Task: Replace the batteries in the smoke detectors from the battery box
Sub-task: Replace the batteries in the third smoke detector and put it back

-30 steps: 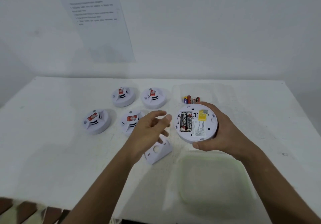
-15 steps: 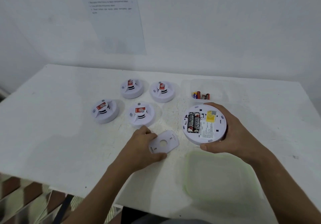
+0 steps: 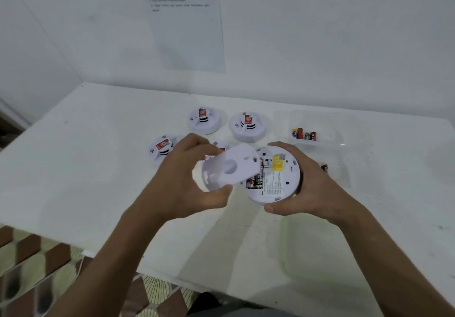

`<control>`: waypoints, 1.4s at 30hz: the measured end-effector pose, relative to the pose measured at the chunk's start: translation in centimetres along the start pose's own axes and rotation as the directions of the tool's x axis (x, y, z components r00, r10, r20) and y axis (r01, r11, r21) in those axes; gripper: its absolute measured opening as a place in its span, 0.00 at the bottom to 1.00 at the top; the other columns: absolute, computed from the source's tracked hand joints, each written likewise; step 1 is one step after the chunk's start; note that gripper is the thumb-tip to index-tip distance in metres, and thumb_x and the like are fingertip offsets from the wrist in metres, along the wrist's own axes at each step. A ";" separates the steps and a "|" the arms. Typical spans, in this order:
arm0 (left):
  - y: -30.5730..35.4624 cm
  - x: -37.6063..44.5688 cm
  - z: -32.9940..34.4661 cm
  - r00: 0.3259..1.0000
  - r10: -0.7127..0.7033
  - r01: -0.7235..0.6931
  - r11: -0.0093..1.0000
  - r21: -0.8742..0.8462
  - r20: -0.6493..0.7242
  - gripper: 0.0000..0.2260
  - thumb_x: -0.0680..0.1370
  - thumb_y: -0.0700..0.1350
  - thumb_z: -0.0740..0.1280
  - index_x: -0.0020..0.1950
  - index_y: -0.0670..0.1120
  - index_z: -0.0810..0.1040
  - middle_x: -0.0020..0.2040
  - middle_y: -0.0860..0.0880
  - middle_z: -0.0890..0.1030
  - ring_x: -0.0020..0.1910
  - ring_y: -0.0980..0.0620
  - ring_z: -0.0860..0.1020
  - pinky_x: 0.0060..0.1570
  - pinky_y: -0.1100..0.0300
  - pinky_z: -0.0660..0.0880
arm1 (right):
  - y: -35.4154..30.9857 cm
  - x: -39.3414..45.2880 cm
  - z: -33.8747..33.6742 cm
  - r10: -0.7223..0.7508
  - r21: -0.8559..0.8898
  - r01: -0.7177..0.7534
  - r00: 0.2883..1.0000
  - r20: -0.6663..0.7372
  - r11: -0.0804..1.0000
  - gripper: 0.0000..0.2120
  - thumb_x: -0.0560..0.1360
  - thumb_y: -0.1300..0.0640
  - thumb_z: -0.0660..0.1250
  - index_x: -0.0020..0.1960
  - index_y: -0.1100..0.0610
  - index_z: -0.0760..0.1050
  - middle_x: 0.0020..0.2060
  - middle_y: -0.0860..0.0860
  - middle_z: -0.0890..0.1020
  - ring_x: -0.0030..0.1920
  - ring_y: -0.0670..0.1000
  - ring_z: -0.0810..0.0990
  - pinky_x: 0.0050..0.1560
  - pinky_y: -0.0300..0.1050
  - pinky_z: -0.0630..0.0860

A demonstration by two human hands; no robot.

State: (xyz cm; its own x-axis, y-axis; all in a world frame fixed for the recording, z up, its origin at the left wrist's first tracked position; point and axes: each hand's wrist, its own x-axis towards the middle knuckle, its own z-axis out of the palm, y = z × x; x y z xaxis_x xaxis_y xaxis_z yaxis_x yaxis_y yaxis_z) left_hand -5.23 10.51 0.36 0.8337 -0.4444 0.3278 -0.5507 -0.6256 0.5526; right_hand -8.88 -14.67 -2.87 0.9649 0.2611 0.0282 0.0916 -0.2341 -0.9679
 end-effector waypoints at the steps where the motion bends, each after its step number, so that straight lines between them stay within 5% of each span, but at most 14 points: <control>1: 0.2 0.4 -0.2 0.998 0.046 -0.045 0.999 -0.030 0.039 0.23 0.61 0.56 0.72 0.51 0.46 0.80 0.47 0.52 0.76 0.47 0.61 0.73 0.44 0.75 0.67 | -0.3 0.5 0.7 -0.010 -0.003 0.010 1.000 0.007 1.000 0.44 0.58 0.68 0.82 0.68 0.47 0.69 0.58 0.41 0.80 0.59 0.44 0.79 0.51 0.38 0.79; 6: -1.0 1.5 -1.0 0.982 0.074 -0.062 0.995 -0.077 0.171 0.27 0.61 0.57 0.74 0.57 0.50 0.78 0.52 0.55 0.72 0.53 0.56 0.74 0.51 0.69 0.71 | -1.7 2.6 4.1 -0.025 0.011 0.025 1.000 0.007 1.000 0.44 0.59 0.72 0.81 0.69 0.50 0.69 0.57 0.42 0.80 0.59 0.43 0.79 0.50 0.37 0.79; 10: -3.3 1.4 -2.7 0.975 0.076 -0.061 0.995 -0.077 0.211 0.28 0.61 0.59 0.73 0.59 0.52 0.79 0.54 0.58 0.70 0.56 0.58 0.74 0.52 0.74 0.67 | -2.1 3.9 6.4 -0.017 0.014 0.017 1.000 -0.020 1.000 0.45 0.59 0.71 0.82 0.70 0.51 0.68 0.59 0.45 0.80 0.60 0.45 0.79 0.53 0.37 0.79; 18: -7.7 1.7 -6.2 0.948 0.053 -0.052 0.999 -0.012 0.313 0.30 0.60 0.63 0.70 0.60 0.54 0.79 0.55 0.61 0.72 0.55 0.61 0.74 0.56 0.58 0.73 | -3.2 6.3 10.5 -0.023 -0.033 0.020 0.995 -0.097 0.999 0.42 0.59 0.69 0.82 0.67 0.48 0.70 0.59 0.44 0.79 0.60 0.46 0.78 0.54 0.38 0.79; 24: -10.2 2.0 -7.7 0.948 0.141 -0.104 0.985 -0.139 0.287 0.21 0.61 0.57 0.72 0.51 0.52 0.81 0.50 0.56 0.76 0.50 0.58 0.76 0.46 0.67 0.73 | -3.3 8.0 12.8 -0.002 -0.034 -0.003 0.992 -0.125 0.999 0.42 0.59 0.68 0.82 0.67 0.48 0.69 0.59 0.44 0.80 0.61 0.47 0.79 0.55 0.38 0.78; 30: -12.3 2.2 -8.2 0.938 0.138 -0.090 0.983 -0.163 0.318 0.29 0.58 0.60 0.72 0.58 0.53 0.81 0.55 0.62 0.71 0.54 0.65 0.74 0.47 0.76 0.69 | -3.5 9.3 14.9 0.008 -0.030 -0.013 0.987 -0.158 0.999 0.44 0.59 0.68 0.83 0.69 0.49 0.69 0.61 0.46 0.79 0.62 0.48 0.78 0.57 0.42 0.79; 34: -13.3 2.2 -8.7 0.930 0.114 -0.060 0.985 -0.161 0.348 0.28 0.59 0.59 0.73 0.58 0.55 0.80 0.56 0.62 0.71 0.51 0.64 0.75 0.46 0.69 0.75 | -3.7 10.0 15.7 -0.001 -0.058 -0.009 0.984 -0.179 0.998 0.43 0.60 0.68 0.83 0.68 0.48 0.69 0.59 0.42 0.79 0.62 0.45 0.78 0.56 0.37 0.77; 37: -14.0 2.5 -9.2 0.926 0.105 -0.050 0.986 -0.158 0.361 0.29 0.58 0.61 0.72 0.57 0.55 0.81 0.56 0.62 0.71 0.50 0.61 0.76 0.48 0.60 0.78 | -3.8 10.4 16.1 0.004 -0.087 -0.021 0.982 -0.187 0.996 0.43 0.59 0.61 0.83 0.69 0.47 0.67 0.61 0.42 0.78 0.64 0.47 0.76 0.60 0.44 0.78; 42: -14.9 2.8 -9.6 0.916 0.121 -0.048 0.980 -0.194 0.382 0.29 0.58 0.61 0.72 0.57 0.56 0.81 0.56 0.62 0.72 0.51 0.60 0.77 0.46 0.65 0.77 | -3.7 11.1 16.9 0.011 -0.080 -0.026 0.982 -0.188 0.996 0.44 0.59 0.60 0.82 0.70 0.48 0.67 0.62 0.45 0.78 0.64 0.49 0.76 0.60 0.48 0.79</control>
State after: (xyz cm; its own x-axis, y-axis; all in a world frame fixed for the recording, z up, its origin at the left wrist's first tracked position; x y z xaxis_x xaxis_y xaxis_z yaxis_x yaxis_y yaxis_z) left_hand 5.72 24.69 0.40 0.6820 -0.7276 0.0744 -0.5718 -0.4670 0.6745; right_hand -2.61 4.89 -3.17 0.9949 0.0783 0.0644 0.0860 -0.3151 -0.9452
